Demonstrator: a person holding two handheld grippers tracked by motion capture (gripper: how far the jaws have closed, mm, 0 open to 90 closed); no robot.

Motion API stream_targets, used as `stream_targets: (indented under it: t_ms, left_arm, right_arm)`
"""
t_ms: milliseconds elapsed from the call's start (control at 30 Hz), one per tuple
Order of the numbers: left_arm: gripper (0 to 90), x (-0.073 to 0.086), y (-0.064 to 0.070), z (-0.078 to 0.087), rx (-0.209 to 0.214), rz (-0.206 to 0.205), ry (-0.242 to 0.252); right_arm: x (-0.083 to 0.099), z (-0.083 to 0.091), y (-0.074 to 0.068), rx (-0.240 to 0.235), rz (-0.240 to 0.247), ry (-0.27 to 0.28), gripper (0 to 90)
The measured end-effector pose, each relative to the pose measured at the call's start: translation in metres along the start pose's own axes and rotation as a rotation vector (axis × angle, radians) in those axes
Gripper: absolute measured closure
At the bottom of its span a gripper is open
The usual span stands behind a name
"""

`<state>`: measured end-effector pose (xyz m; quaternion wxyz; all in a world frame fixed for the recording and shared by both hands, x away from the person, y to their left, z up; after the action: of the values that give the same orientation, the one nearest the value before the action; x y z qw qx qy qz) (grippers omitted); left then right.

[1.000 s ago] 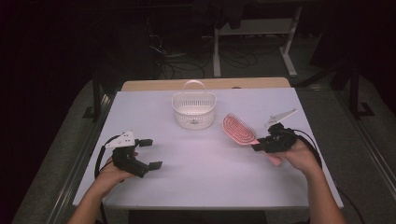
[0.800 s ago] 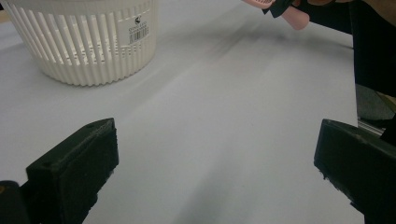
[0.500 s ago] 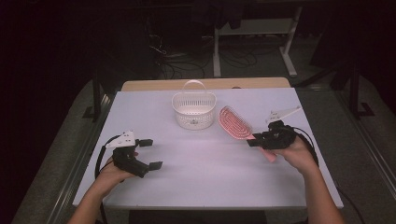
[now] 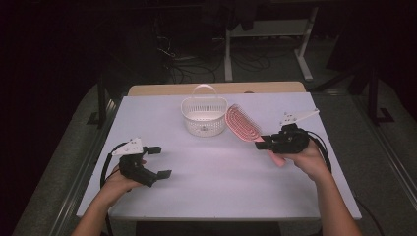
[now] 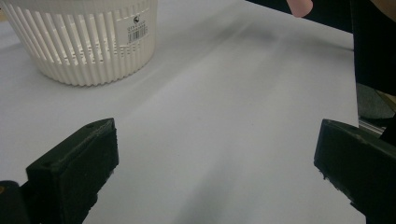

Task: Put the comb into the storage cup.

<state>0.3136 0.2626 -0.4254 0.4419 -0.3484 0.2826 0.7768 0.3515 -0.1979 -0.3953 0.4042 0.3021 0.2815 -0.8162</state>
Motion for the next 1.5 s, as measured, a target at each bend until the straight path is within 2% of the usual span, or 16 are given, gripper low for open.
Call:
stream_targets:
  t_ms: [333,400,633,1133,1267,1500]
  left_arm:
    - [0.0,-0.011,-0.002,0.003,-0.004,-0.008,0.02]
    - [0.0,-0.018,-0.003,0.005,0.005,-0.013,0.037]
    - [0.0,-0.034,-0.006,0.006,0.012,-0.036,0.052]
    - [0.0,-0.068,-0.008,-0.002,0.039,-0.088,0.087]
    - [0.0,-0.078,-0.009,-0.007,0.056,-0.101,0.098]
    - [0.0,-0.087,-0.011,-0.012,0.086,-0.113,0.12]
  right_arm:
    - [-0.013,-0.002,-0.004,-0.029,0.029,0.067,68.7]
    - [-0.018,-0.004,-0.005,-0.035,0.041,0.079,68.7]
    - [-0.032,-0.007,-0.008,-0.049,0.066,0.097,68.7]
    - [-0.056,-0.017,-0.009,-0.079,0.113,0.119,68.7]
    - [-0.061,-0.02,-0.01,-0.086,0.13,0.114,68.7]
    - [-0.064,-0.023,-0.01,-0.098,0.147,0.112,68.7]
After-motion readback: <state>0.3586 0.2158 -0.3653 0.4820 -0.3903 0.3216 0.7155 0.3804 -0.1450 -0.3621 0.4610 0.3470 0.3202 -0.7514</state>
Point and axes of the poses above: each handheld gripper's, and its own axes: z roughly backward along the jaws, x roughly out of its underside, y roughly to its right, the point moved 1 cm from there along -z, roughly forward along the jaws, and after that the axes turned 9 degrees about -y, right-handed, at the moved point
